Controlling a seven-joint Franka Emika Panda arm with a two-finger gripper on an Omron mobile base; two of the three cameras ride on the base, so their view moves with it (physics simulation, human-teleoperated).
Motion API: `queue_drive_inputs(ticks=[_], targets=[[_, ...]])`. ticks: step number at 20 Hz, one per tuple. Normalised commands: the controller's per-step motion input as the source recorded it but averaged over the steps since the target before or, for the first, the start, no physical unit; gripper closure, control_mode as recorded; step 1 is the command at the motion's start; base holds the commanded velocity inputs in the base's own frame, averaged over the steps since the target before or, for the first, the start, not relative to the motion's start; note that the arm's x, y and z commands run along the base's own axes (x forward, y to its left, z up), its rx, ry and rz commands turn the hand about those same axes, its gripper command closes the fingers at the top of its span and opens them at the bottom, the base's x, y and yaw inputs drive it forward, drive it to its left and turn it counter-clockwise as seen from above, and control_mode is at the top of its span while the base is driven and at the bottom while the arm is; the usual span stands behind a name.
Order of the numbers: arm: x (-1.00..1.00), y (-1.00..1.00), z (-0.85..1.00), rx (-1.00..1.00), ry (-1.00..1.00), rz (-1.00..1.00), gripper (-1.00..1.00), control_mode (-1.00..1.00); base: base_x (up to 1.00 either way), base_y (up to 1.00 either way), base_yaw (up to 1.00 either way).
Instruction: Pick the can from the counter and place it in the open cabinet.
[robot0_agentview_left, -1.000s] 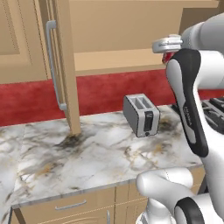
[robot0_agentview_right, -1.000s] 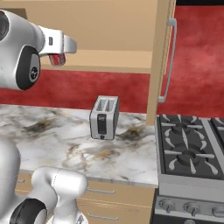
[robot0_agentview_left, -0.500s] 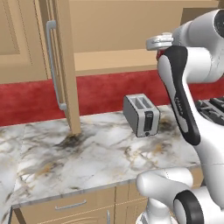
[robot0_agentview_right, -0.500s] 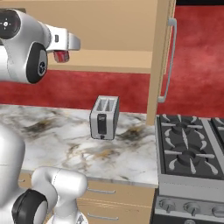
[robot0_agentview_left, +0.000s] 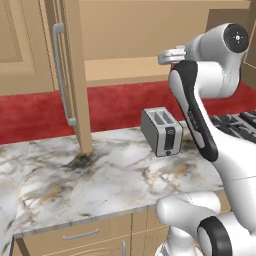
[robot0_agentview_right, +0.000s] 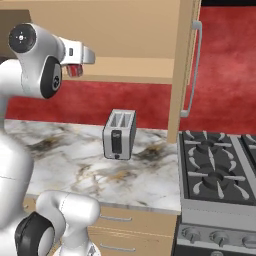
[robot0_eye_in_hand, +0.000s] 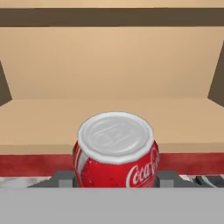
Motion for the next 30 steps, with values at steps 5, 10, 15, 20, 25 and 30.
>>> queue_drive_inputs(ticks=[5, 10, 15, 20, 25, 30], targets=[[0.32, 0.07, -0.02, 0.0, 0.0, 0.0, 1.0, -1.0, 0.0, 0.0, 0.0], [0.38, 0.03, 0.0, 0.0, 0.0, 0.0, 1.0, -1.0, 0.0, 0.0, 0.0], [0.39, 0.0, 0.0, 0.0, 0.01, 0.0, 1.0, -1.0, 0.0, 0.0, 0.0], [0.32, 0.0, 0.0, 0.0, 0.02, 0.0, 1.0, -1.0, 0.0, 0.0, 0.0], [0.24, 0.0, 0.0, 0.0, 0.01, 0.0, 1.0, -1.0, 0.0, 0.0, 0.0], [0.29, 0.02, -0.08, 0.0, 0.01, 0.0, 1.0, -1.0, 0.0, 0.0, 0.0]])
